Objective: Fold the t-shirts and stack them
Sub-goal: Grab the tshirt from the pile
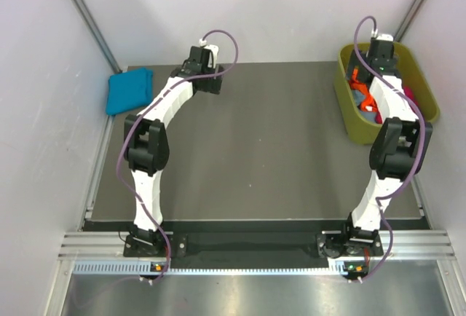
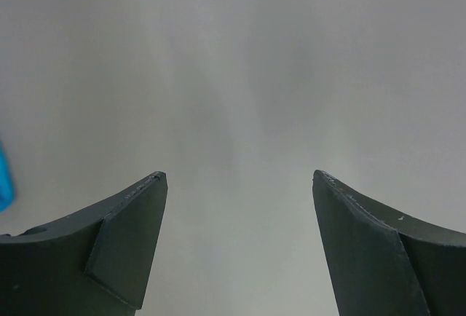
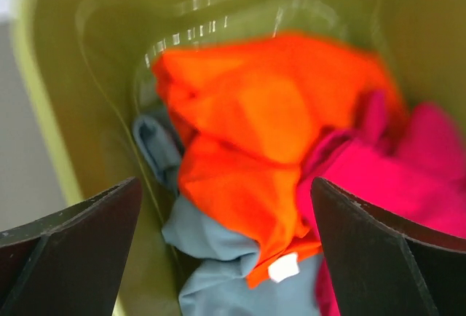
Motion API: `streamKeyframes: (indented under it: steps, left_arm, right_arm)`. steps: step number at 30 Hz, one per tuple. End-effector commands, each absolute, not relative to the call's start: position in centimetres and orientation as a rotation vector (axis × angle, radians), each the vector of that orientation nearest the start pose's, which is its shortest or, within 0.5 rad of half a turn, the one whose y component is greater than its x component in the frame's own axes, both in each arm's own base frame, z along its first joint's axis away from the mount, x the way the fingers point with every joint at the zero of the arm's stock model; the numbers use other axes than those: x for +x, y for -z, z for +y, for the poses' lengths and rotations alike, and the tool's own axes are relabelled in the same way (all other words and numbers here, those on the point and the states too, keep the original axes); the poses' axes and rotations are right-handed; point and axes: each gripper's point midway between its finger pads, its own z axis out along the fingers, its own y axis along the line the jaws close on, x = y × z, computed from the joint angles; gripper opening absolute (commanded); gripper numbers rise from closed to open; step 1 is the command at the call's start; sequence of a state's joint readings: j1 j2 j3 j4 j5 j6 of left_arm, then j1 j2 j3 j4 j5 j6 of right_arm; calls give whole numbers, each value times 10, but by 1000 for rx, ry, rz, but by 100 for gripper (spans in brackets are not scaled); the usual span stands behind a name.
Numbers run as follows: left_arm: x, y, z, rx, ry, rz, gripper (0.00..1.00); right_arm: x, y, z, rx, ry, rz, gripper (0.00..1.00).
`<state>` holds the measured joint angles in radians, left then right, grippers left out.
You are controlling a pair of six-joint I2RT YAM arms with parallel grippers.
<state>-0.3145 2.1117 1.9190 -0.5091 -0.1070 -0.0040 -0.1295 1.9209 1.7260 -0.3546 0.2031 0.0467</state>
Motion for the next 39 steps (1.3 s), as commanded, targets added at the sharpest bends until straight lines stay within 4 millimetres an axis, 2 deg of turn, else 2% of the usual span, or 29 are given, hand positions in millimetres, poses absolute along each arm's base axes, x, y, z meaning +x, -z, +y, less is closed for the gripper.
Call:
streamKeyframes:
  steps: [1, 6, 12, 19, 23, 24, 26, 30, 32, 33, 34, 36, 38, 39]
  left_arm:
    - [563, -165, -136, 309, -134, 2195, 86]
    - [560, -156, -143, 325, -85, 2221, 86]
    - [559, -149, -152, 339, -67, 2232, 86]
    - [558, -154, -165, 384, -68, 2213, 85]
    - [556, -149, -165, 385, -74, 2224, 84]
    - [555, -148, -165, 384, -74, 2227, 84]
    - [555, -146, -166, 387, -74, 2230, 83]
    - [557, -143, -167, 379, -68, 2233, 82]
    - [560, -144, -169, 371, -59, 2229, 81]
    - [561, -144, -170, 369, -59, 2229, 80]
    - [561, -145, -170, 366, -57, 2226, 78]
    - [562, -149, -170, 361, -58, 2219, 75]
    - [561, -152, -168, 350, -63, 2215, 73]
    - [560, -154, -166, 343, -76, 2214, 73]
  right_arm:
    - [537, -189, -109, 359, 251, 2138, 100]
    - [530, -167, -135, 419, 273, 2178, 100]
    - [531, -151, -151, 435, 295, 2205, 100]
    - [520, -125, -171, 482, 350, 2248, 100]
    - [516, -135, -183, 503, 395, 2221, 100]
    - [515, -146, -186, 510, 397, 2195, 100]
    - [515, -155, -186, 504, 385, 2178, 98]
    - [507, -157, -186, 495, 343, 2186, 83]
    - [502, -150, -181, 481, 309, 2208, 69]
    - [501, -153, -179, 481, 301, 2205, 48]
    - [498, -149, -177, 479, 296, 2213, 34]
    - [496, -158, -175, 475, 289, 2194, 9]
    - [495, -167, -175, 473, 294, 2173, 6]
    - [495, -179, -174, 465, 294, 2152, 6]
